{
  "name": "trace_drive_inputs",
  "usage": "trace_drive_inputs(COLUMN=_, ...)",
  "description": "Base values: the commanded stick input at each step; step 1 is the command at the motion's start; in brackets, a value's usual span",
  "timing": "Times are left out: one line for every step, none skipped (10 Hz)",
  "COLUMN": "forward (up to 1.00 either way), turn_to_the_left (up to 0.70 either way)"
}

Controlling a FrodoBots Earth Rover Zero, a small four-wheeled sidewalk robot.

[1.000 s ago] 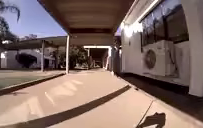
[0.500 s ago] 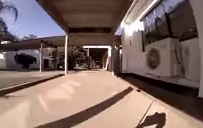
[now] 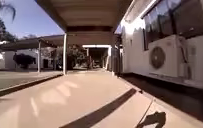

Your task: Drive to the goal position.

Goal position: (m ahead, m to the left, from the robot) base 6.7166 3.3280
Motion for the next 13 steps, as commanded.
trace_drive_inputs(forward=0.5, turn_to_the_left=0.0)
trace_drive_inputs(forward=0.5, turn_to_the_left=0.0)
trace_drive_inputs(forward=0.5, turn_to_the_left=0.0)
trace_drive_inputs(forward=0.5, turn_to_the_left=0.0)
trace_drive_inputs(forward=0.5, turn_to_the_left=0.0)
trace_drive_inputs(forward=0.5, turn_to_the_left=0.0)
trace_drive_inputs(forward=0.5, turn_to_the_left=0.0)
trace_drive_inputs(forward=0.5, turn_to_the_left=0.0)
trace_drive_inputs(forward=0.5, turn_to_the_left=0.0)
trace_drive_inputs(forward=0.5, turn_to_the_left=0.0)
trace_drive_inputs(forward=0.5, turn_to_the_left=0.0)
trace_drive_inputs(forward=0.5, turn_to_the_left=0.0)
trace_drive_inputs(forward=0.5, turn_to_the_left=0.0)
